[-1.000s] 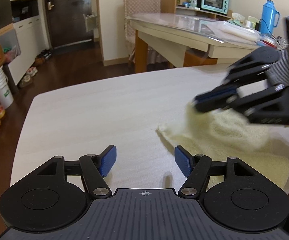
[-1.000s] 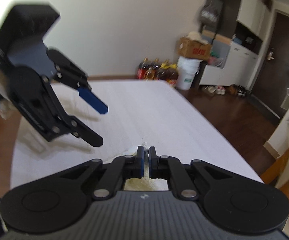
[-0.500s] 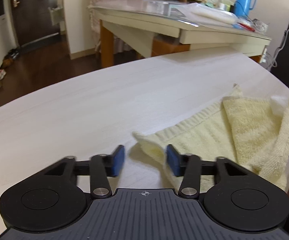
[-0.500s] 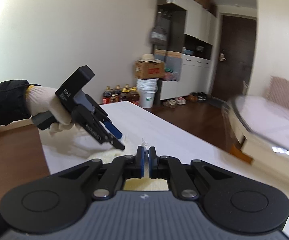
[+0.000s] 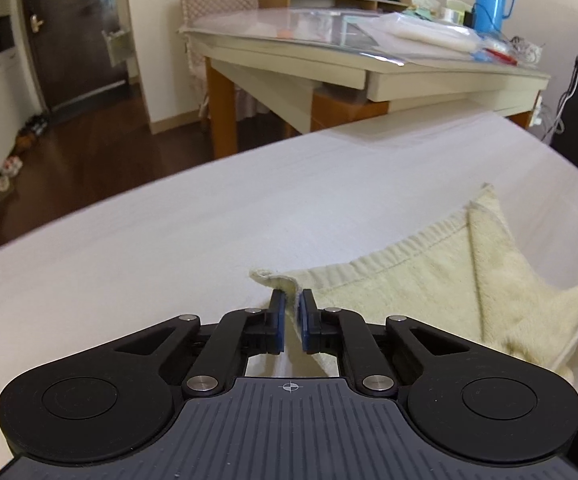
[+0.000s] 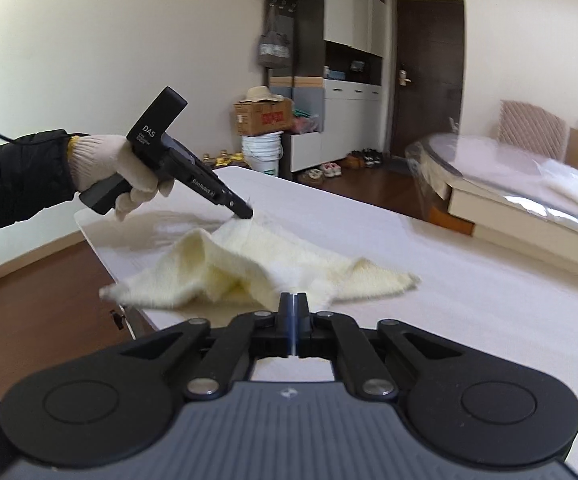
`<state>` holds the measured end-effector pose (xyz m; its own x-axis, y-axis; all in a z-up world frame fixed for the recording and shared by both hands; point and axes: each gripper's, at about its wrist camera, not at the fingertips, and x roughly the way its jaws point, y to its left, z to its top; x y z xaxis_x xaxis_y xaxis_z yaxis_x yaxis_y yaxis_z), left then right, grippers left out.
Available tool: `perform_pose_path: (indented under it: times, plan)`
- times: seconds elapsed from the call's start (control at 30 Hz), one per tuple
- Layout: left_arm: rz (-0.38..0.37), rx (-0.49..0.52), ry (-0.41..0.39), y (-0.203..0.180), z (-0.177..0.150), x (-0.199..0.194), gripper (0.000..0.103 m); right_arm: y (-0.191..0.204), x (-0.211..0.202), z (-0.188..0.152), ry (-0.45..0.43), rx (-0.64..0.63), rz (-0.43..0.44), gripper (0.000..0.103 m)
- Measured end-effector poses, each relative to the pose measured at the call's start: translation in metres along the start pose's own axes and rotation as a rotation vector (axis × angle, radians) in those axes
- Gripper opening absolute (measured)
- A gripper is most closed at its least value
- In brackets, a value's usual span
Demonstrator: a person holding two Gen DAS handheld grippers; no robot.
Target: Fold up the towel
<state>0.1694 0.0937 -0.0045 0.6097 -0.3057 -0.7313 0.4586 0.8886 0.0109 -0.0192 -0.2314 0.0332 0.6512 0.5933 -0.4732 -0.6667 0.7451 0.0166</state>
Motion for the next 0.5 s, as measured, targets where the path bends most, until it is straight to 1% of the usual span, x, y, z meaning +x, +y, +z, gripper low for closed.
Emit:
perform_pose_path:
  times: [0.13,0.2,0.23,0.3,0.33,0.4,0.5]
  plan:
    - [0.006,0.018,0.017,0.003,0.01,0.006,0.008,0.0,0.007,-0.002,0.02,-0.032,-0.002,0.003]
    - [0.01,0.023,0.022,0.002,0.009,0.005,0.008,0.004,0.011,-0.003,0.02,-0.08,-0.005,0.013]
    - [0.011,0.02,0.023,0.002,0.007,0.004,0.009,0.006,0.014,-0.002,0.029,-0.103,0.01,0.015]
    - [0.013,0.011,0.021,0.004,0.003,0.001,0.01,0.014,0.016,-0.003,0.03,-0.142,0.029,0.032]
    - [0.013,0.004,0.02,0.005,0.001,0.0,0.01,0.02,0.019,-0.003,0.031,-0.173,0.033,0.035]
    - [0.012,-0.01,0.022,0.007,-0.003,0.0,0.011,0.033,0.027,-0.004,0.039,-0.252,0.022,0.037]
    - [0.011,-0.023,0.02,0.009,-0.006,0.001,0.011,0.047,0.042,-0.006,0.061,-0.35,0.008,0.037]
